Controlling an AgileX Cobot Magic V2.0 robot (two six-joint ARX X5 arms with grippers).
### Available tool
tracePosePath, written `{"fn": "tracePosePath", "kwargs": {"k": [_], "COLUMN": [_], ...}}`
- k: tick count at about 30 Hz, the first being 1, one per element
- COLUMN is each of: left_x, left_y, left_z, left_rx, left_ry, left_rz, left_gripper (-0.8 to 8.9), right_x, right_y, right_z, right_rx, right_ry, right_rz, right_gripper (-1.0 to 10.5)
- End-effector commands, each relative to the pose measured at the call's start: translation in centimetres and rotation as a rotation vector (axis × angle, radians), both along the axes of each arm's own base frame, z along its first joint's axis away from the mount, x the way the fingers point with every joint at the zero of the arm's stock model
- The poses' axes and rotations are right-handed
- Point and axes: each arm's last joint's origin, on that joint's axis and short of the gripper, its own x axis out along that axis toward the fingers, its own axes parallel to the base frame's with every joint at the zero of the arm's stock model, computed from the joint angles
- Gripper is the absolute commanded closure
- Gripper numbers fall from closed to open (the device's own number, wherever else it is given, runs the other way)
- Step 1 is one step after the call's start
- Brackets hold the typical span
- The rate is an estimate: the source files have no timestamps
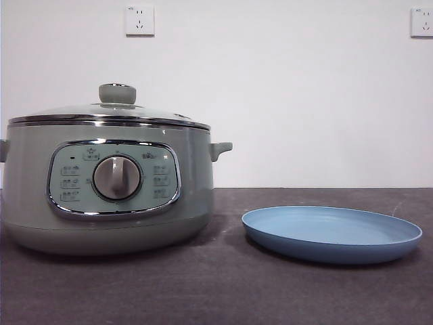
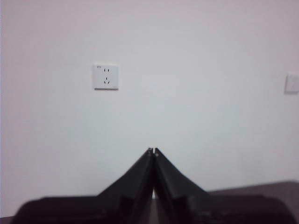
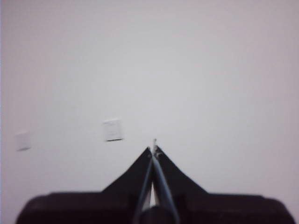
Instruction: Take the potato out from the steamer,put the potato on the plate,close the lid
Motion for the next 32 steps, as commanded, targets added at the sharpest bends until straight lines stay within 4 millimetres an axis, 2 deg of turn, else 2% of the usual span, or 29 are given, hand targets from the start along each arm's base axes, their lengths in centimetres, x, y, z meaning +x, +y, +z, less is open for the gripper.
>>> {"fn": "tracePosePath", "kwargs": {"k": [1,5,8,12,16,18,19,20,21,22,24,25,32], "left_x": [1.3,3.7,6.1,9.2,12.1,13.1,13.5,13.8,14.1,14.3,14.7,14.8,16.0], "left_y": [-0.2,-0.6,-1.1,-1.8,-2.3,-2.4,-2.4,-2.5,-2.5,-2.5,-2.7,-2.9,-4.7], "left_z": [2.3,4.3,4.8,3.9,2.2,1.4,1.1,0.7,0.6,0.4,0.1,0.0,-1.1], "left_rx": [0.093,0.123,0.136,0.141,0.132,0.129,0.128,0.127,0.127,0.126,0.128,0.129,0.155], "left_ry": [0.048,0.173,0.289,0.438,0.554,0.611,0.633,0.655,0.667,0.678,0.689,0.693,0.753], "left_rz": [0.004,-0.057,-0.128,-0.235,-0.297,-0.297,-0.298,-0.298,-0.299,-0.299,-0.306,-0.311,-0.374], "left_gripper": [8.19,8.19,8.19,8.18,8.03,6.73,5.92,4.96,4.38,3.97,3.77,3.77,3.77], "right_x": [1.4,4.4,7.0,10.0,12.5,13.6,13.9,14.3,14.5,14.7,14.9,14.9,14.9], "right_y": [0.2,0.7,1.4,2.4,3.1,3.2,3.2,3.3,3.3,3.3,3.3,3.3,3.3], "right_z": [2.4,4.8,5.5,4.8,3.2,2.5,2.3,2.0,1.9,1.8,1.7,1.6,1.6], "right_rx": [-0.065,-0.157,-0.226,-0.313,-0.362,-0.361,-0.360,-0.358,-0.357,-0.354,-0.346,-0.346,-0.336], "right_ry": [0.017,0.121,0.254,0.423,0.519,0.559,0.572,0.584,0.591,0.597,0.607,0.607,0.615], "right_rz": [0.050,0.164,0.250,0.301,0.328,0.334,0.336,0.338,0.339,0.340,0.339,0.340,0.342], "right_gripper": [9.6,9.6,9.6,9.5,9.4,9.3,8.8,7.7,6.7,5.5,3.3,2.9,2.9]}}
